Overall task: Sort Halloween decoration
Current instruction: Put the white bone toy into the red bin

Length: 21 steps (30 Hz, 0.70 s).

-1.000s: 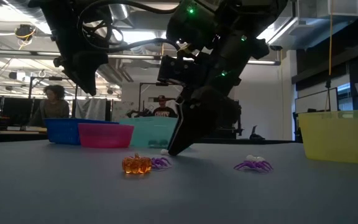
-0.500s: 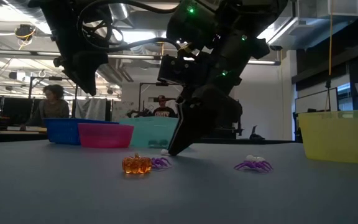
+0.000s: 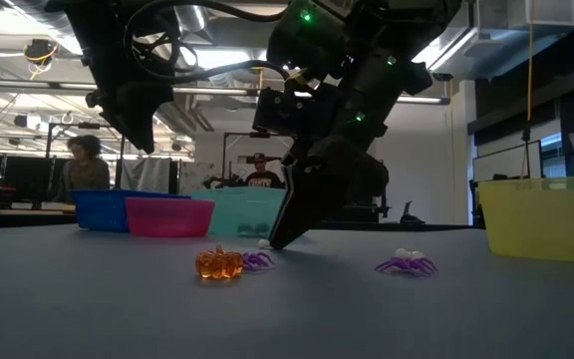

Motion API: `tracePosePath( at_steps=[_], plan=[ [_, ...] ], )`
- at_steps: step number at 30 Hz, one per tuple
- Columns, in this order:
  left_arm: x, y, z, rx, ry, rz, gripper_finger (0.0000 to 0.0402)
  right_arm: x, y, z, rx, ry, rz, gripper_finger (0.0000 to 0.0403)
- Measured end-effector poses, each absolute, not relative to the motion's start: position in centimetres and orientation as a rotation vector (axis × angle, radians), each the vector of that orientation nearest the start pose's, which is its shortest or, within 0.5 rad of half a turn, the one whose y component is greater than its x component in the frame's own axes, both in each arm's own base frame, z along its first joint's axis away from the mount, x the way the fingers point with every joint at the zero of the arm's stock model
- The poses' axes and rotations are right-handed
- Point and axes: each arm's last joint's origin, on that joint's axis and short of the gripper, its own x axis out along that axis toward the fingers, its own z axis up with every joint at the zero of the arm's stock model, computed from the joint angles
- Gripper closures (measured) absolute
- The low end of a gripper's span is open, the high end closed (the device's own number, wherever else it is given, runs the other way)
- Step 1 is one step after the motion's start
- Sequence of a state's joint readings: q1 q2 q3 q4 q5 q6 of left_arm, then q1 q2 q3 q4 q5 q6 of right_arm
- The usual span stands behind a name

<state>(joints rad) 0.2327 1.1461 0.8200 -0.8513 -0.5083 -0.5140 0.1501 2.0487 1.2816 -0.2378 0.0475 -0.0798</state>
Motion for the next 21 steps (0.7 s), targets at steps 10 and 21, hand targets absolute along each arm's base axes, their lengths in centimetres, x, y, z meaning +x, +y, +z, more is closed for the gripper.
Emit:
tracePosePath(
  at_steps=[10, 21],
  plan=[
    [19.0, 5.9, 23.6, -0.267, 0.988, 0.935, 0.0269, 42.6, 6.3, 15.5, -0.168, 0.906, 0.141, 0.0370],
    [19.0, 5.9, 23.6, -0.267, 0.988, 0.935, 0.0270, 45.4, 6.0, 21.0, -0.373, 0.714, 0.075, 0.0370]
  ],
)
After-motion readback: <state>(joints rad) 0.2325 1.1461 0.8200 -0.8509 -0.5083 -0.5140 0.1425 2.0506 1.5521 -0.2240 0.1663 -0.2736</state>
